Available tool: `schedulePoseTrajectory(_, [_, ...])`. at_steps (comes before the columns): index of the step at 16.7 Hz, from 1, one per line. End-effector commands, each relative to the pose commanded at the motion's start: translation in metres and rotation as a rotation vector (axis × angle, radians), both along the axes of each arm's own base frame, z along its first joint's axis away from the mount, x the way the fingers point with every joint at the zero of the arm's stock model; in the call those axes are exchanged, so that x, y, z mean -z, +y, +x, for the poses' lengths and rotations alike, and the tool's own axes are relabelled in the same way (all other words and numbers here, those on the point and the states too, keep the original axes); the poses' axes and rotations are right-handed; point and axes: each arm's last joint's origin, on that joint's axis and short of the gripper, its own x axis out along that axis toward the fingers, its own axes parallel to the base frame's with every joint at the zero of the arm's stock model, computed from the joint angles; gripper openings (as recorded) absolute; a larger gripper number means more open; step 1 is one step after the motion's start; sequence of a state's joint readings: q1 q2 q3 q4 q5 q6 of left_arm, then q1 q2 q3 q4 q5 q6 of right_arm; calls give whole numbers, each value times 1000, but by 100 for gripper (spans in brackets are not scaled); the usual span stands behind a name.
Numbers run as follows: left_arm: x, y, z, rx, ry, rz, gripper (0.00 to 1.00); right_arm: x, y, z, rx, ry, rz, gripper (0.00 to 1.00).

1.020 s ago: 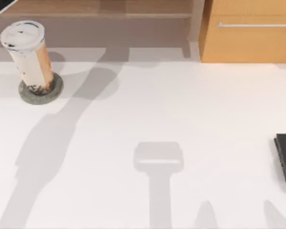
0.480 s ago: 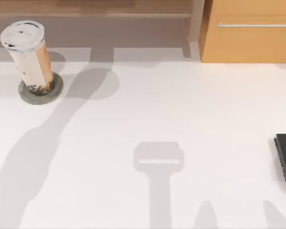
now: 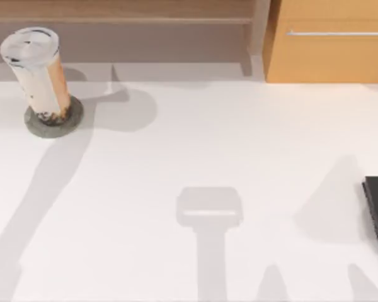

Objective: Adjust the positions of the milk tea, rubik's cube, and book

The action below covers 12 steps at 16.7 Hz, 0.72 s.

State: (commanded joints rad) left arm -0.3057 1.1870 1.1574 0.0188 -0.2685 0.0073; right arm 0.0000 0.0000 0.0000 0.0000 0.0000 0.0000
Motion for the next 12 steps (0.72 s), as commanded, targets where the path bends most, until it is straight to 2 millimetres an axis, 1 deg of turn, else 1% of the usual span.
schedulePoseTrajectory(3, [35,29,-56,-3,4,1,100,0,0,0,0,0,0,100])
schedulePoseTrajectory(6, [85,49,-103,-8,8,2,100,0,0,0,0,0,0,100])
schedulePoseTrajectory(9, [144,60,-135,-14,12,3,100,0,0,0,0,0,0,100])
schedulePoseTrajectory(11, [181,64,-148,-19,10,2,100,0,0,0,0,0,0,100])
schedulePoseTrajectory(12, [197,66,-152,-21,8,2,100,0,0,0,0,0,0,100])
